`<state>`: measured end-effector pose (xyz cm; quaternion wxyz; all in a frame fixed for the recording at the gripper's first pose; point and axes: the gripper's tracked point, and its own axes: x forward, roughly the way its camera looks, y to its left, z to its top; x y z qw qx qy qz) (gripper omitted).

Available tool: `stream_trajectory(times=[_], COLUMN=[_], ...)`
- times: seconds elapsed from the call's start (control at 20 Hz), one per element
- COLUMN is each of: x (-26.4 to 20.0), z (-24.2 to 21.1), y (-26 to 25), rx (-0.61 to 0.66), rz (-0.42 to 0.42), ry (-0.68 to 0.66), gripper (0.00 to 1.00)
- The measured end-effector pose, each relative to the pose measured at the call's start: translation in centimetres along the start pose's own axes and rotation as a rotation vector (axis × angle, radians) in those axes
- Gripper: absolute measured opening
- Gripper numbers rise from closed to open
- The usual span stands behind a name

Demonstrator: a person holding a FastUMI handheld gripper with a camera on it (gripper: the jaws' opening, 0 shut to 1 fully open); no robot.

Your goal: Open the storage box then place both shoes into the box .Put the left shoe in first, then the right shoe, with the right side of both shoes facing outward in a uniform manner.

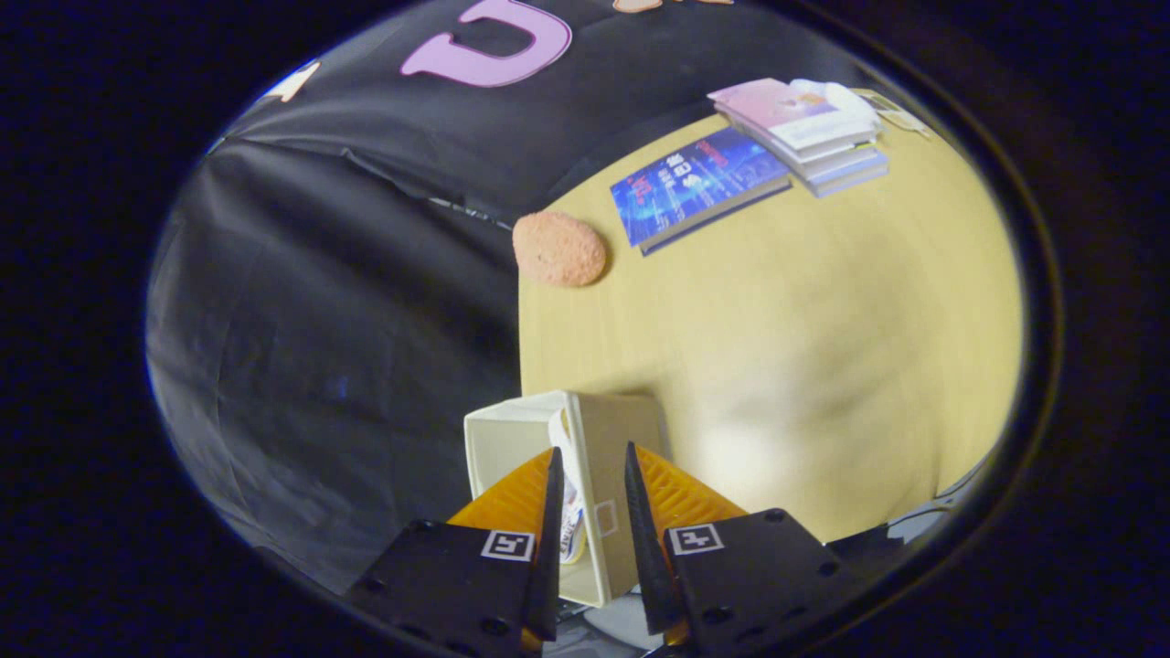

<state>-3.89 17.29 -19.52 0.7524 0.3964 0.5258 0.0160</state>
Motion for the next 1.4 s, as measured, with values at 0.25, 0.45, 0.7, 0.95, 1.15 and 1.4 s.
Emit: stream_trajectory(times=[0.25,0.45,0.7,0.95,1.15,1.4], x=[-3.0,-6.4,-12.4,-19.1,-23.3,-27.9], z=[4.9,9.3,14.7,19.1,22.1,24.8], y=[-3.1,-5.1,-5.8,-5.5,-5.1,-4.8], rx=[-0.106,-0.197,-0.335,-0.459,-0.517,-0.535], rz=[-0.070,-0.119,-0.191,-0.270,-0.316,-0.353], ry=[-0.180,-0.356,-0.616,-0.834,-0.952,-1.046], gripper=[0.39,0.39,0.39,0.39,0.39,0.38])
